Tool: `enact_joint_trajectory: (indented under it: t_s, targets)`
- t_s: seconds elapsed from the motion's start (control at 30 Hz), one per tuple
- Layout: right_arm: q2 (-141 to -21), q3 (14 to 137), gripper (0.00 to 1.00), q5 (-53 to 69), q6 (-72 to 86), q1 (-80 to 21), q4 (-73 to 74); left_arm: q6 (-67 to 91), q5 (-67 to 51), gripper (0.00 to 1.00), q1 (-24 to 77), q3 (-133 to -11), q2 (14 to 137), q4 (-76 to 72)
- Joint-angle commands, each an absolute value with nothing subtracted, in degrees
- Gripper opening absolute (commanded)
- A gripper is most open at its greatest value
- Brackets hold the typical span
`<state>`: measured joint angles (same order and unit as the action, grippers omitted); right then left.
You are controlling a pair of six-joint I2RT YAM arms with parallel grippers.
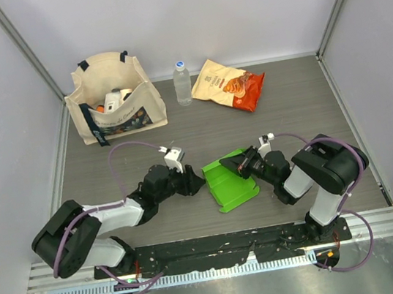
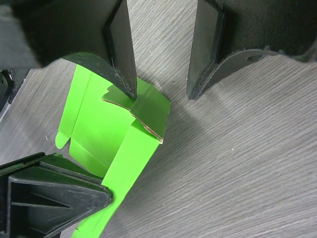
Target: Fold the paper box
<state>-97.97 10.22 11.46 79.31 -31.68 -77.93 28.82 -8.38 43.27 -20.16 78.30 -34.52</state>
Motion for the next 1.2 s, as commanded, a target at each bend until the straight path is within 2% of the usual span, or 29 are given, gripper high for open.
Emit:
enact_joint_trajectory:
  t_s: [0.0,0.27,0.4,0.57,0.77,1.17]
  targets:
    - [-97.0,9.4,0.01,12.2,76.4,-32.1,-83.1,27.3,-10.5,0.49,43.6,-20.5,74.9,-37.7]
    - [-97.5,9.2,0.01,11.8,76.6,-32.5,-83.9,27.7,-10.3,0.52,44.2,-22.3,76.5,-35.8]
    - [-97.1,9.2,0.01,11.3,76.8,-33.0,-84.1,26.5,-7.0,0.50,45.5,-22.7,79.1,-37.7]
    - [-96.9,8.7,0.01,10.0,76.8,-34.3,-83.9,22.1,3.2,0.45,49.4,-22.9,81.6,-40.2]
    - [-95.7,6.3,0.01,8.3,76.2,-35.6,-83.7,21.1,8.6,0.48,51.9,-20.6,81.7,-45.6]
    - [-90.6,4.0,0.01,-3.1,76.5,-42.9,-79.9,16.5,23.0,0.35,58.8,-19.0,85.3,-50.4]
